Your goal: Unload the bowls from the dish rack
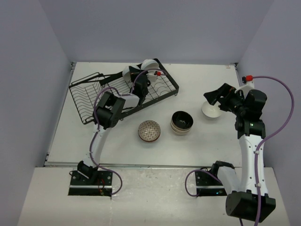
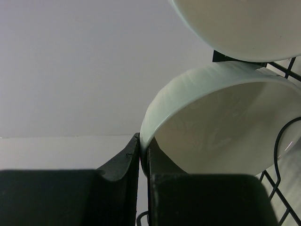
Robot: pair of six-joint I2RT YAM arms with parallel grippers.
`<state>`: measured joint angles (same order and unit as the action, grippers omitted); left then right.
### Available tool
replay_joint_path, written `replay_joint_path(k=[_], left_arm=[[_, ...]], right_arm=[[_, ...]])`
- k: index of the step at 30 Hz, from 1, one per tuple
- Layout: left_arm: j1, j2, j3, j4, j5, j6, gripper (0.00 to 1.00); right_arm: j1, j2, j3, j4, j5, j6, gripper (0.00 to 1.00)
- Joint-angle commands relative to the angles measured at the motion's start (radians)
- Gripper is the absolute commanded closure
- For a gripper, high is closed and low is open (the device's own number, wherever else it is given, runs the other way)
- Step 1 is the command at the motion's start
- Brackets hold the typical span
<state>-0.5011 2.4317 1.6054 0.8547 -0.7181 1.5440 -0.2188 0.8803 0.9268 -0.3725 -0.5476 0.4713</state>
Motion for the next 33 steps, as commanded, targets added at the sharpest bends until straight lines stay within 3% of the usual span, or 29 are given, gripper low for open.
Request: replay_joint_path(k=[1, 4, 6, 13, 16, 22, 33], left_arm=[[0.026, -0.164, 0.028, 0.075, -0.029, -0.001, 1.0], [0.029, -0.163, 0.115, -0.11, -0.093, -0.222, 1.0], [0.032, -0.157, 0.154, -0.193, -0.138, -0.281, 1.0], [0.039, -0.086, 0.281, -0.315, -0.299, -0.522, 1.0], [0.045, -0.056, 0.327, -0.298, -0.389, -0.559, 1.0], [0.053, -0.042, 0.367, -0.092, -0.518, -0.524, 1.0], [0.05, -0.066, 0.436, -0.249, -0.474, -0.699, 1.0]], right_arm=[[0.002, -0.014, -0.008, 0.049, -0.041, 0.003, 0.01], [0.001, -0.014, -0.009, 0.05, -0.04, 0.003, 0.01], [0.001, -0.015, -0.009, 0.05, -0.041, 0.003, 0.01], [0.001, -0.017, -0.009, 0.052, -0.041, 0.004, 0.01], [0.001, -0.017, -0.011, 0.053, -0.041, 0.004, 0.01], [0.001, -0.018, -0.013, 0.055, -0.04, 0.006, 0.01], [0.002, -0.018, -0.016, 0.055, -0.037, 0.006, 0.01]])
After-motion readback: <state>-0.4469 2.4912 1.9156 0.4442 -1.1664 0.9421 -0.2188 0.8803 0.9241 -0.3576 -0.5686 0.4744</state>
